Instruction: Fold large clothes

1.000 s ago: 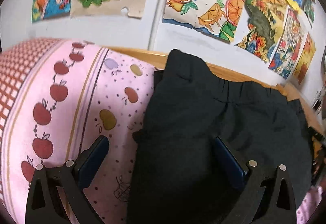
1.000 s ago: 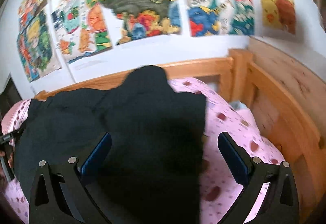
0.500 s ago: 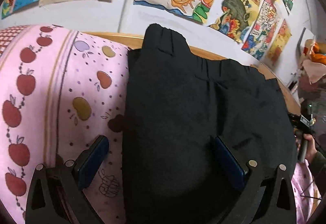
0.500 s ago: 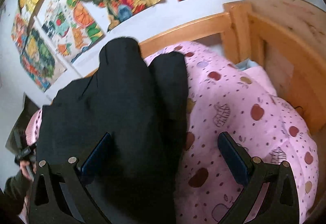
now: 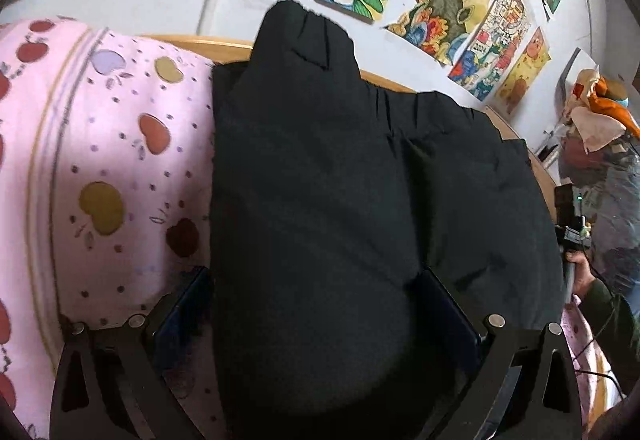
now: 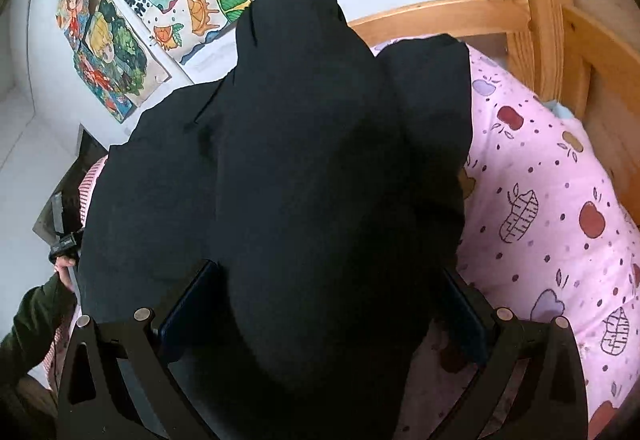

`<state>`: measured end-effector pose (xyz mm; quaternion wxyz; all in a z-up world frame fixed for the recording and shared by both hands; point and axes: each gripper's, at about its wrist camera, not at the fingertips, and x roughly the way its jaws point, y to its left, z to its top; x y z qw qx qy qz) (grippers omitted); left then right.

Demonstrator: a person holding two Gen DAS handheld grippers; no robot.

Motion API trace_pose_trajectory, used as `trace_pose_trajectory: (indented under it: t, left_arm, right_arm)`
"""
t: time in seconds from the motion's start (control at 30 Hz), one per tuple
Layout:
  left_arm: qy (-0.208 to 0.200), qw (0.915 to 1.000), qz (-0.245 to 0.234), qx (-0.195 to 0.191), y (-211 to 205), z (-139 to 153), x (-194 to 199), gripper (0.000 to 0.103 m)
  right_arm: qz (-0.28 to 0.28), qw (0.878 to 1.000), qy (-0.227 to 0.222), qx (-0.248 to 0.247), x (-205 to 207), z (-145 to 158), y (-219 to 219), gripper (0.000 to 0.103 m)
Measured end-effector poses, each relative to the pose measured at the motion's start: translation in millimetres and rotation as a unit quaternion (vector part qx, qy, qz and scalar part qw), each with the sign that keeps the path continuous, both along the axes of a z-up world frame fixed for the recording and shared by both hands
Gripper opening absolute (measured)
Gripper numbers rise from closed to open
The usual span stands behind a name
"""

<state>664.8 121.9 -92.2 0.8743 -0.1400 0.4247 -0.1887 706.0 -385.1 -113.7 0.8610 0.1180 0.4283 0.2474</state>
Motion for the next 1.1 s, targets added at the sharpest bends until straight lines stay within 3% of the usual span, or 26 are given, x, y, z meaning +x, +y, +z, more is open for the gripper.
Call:
trace_pose_trajectory:
  t: [0.33, 0.5, 0.63, 0.97, 1.1]
  left_arm:
    - [0.043, 0.9950, -0.064, -0.063, -14.9, -12.3, 7.6, 0.103]
    - [0.052, 0.9953, -0.054, -0.062, -21.7, -10.7, 4.1, 0.102]
    - [0.055, 0.9968, -0.038, -0.045, -25.3, -8.4, 0.0, 0.090]
    - [0.064, 0.9976, 0.011, -0.024, -26.8, 4.6, -10.4, 0.061]
    - [0.061, 0.9977, 0.023, -0.021, -29.1, 8.9, -18.6, 0.057]
  right_arm:
    - [0.023, 0.999, 0.006, 0.033, 2.6, -0.6, 10.9, 0.102]
    - [0.010, 0.999, 0.014, 0.041, 2.4, 1.0, 14.1, 0.102]
    - [0.018, 0.999, 0.023, 0.024, 1.4, 4.7, 31.9, 0.101]
    - [-0.007, 1.000, 0.026, 0.009, -7.6, 17.3, 48.3, 0.066]
    - [-0.024, 0.999, 0.028, -0.001, -15.7, 13.7, 50.7, 0.057]
